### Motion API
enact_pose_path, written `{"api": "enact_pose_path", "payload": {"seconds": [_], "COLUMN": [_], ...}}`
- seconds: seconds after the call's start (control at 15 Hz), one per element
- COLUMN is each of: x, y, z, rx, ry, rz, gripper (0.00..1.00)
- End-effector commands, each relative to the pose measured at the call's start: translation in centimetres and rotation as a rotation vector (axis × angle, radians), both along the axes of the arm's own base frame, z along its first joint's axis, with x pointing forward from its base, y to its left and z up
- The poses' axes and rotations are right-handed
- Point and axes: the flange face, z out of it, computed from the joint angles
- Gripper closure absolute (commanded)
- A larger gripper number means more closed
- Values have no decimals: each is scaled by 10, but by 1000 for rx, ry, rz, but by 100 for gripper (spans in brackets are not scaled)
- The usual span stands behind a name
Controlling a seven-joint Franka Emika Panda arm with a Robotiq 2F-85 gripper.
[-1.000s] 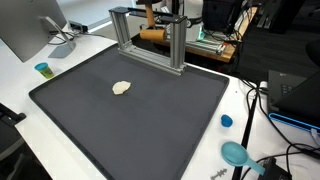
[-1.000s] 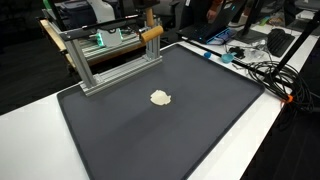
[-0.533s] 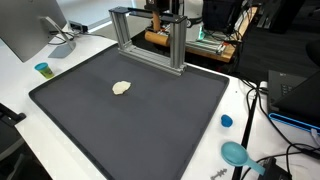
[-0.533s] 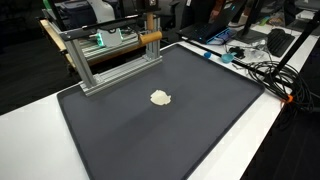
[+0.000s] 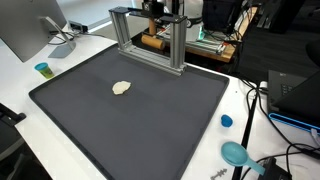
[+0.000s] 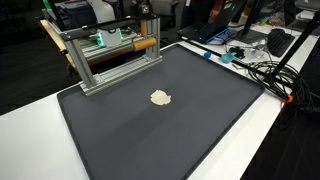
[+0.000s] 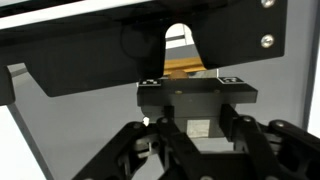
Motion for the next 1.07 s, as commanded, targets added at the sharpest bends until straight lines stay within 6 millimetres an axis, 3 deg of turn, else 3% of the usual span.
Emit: {"api": "enact_pose_path", "payload": {"seconds": [0.0,0.47,1.0], "x": [-21,-46,-65], "y": [-8,2,8], "z": [15,22,-5], "rx": [-4,35,29], "ry": [-47,-73,8], "rz": [58,161,182], "gripper": [78,78,78]}}
